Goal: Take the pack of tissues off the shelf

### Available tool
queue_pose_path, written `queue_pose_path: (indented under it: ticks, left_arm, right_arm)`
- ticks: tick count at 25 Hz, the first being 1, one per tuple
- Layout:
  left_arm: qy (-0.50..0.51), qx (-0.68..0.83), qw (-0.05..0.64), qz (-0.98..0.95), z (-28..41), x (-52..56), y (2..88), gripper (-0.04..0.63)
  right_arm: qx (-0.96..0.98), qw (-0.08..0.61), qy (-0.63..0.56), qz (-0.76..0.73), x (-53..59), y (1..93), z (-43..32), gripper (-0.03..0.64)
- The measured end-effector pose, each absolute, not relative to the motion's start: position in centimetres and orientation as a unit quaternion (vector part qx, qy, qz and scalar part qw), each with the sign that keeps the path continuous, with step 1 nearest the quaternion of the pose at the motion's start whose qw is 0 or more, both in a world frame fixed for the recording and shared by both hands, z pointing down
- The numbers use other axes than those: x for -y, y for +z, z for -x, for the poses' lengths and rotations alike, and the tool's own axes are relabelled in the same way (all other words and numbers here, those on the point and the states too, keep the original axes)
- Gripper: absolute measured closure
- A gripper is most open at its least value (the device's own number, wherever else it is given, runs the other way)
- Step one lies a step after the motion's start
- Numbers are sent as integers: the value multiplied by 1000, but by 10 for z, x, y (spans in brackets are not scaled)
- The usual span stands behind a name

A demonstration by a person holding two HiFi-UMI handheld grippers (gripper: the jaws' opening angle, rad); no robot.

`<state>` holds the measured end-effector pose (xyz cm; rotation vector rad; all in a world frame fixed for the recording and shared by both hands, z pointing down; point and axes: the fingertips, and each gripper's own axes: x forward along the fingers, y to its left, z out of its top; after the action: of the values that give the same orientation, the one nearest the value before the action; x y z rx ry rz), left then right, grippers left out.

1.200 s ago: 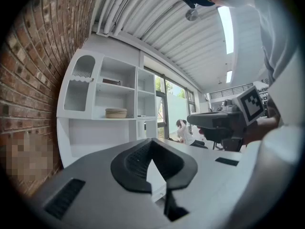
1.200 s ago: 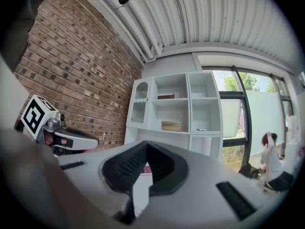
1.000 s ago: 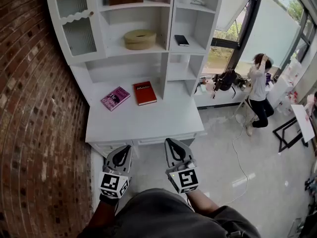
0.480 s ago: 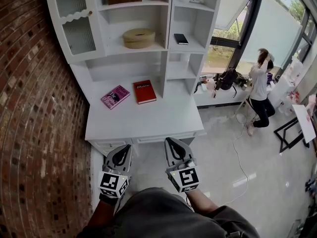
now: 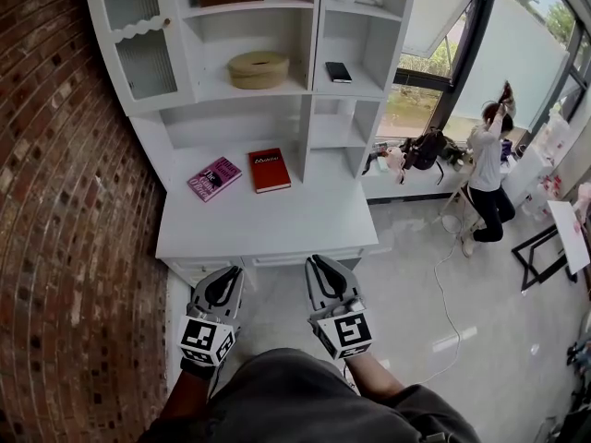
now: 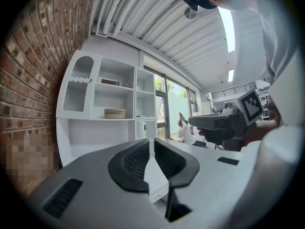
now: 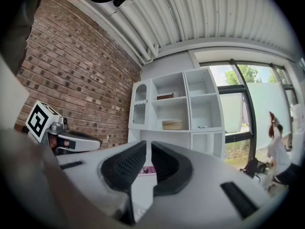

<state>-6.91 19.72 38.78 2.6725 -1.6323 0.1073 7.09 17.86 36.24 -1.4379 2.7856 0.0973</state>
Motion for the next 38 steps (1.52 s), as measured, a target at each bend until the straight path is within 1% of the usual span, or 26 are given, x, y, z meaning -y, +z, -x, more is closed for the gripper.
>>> queue_pose_path:
  ticks: [1,2,3,4,5,6,7,8,11,13,15,26,32,38]
  left_arm:
    - [34,516,5,-856,66,-197,388,542]
    - [35,510,6,-860,63,-197,388,496]
    - [37,504,6,-863,59,-198,388,450]
    - [40,500,4,-865,56,-198,388,415]
    - [43,498,1,-866,53,-197,388,363]
    - [45,495,-1,-867,50,-197,388,300]
    - [46,493,-3,-869,48,-196,388,272]
    - [45,491,-4,-870,45,-195,387,235]
    - [40,483,-3,-875,39,-194,386,164]
    - [41,478,0,-878,37,-192,386,144]
    - [44,476,0,-878,34,-190,386,140]
    - [46,506,-3,-861,24,-184,384,140]
    - [52,514,1,-856,30,-180,389,140]
    - [48,510,-8,-859,43,-154,391,141]
  right_arm:
    - [-891,3,31,453,-178,362,-71,588]
    - [-894,1,31,446,-177,362,-71,559]
    - [-897,-1,31,440,-176,362,-70,492]
    - [-900,-3,31,434,-175,362,-69,407]
    - [-902,-4,32,430,-174,362,-69,290]
    - [-904,-5,35,426,-173,362,-69,216]
    - [-905,-5,37,423,-173,362,-69,163]
    - [-907,-5,41,419,-173,361,-69,119]
    - [-912,-4,48,407,-174,360,-69,51]
    - [-914,-2,50,403,-174,359,-70,35]
    - [-916,-5,53,398,-173,359,-73,35]
    - [-927,-11,62,370,-167,363,-87,37]
    - [-929,2,56,367,-159,363,-83,37]
    - [-927,-1,58,371,-135,370,-72,37]
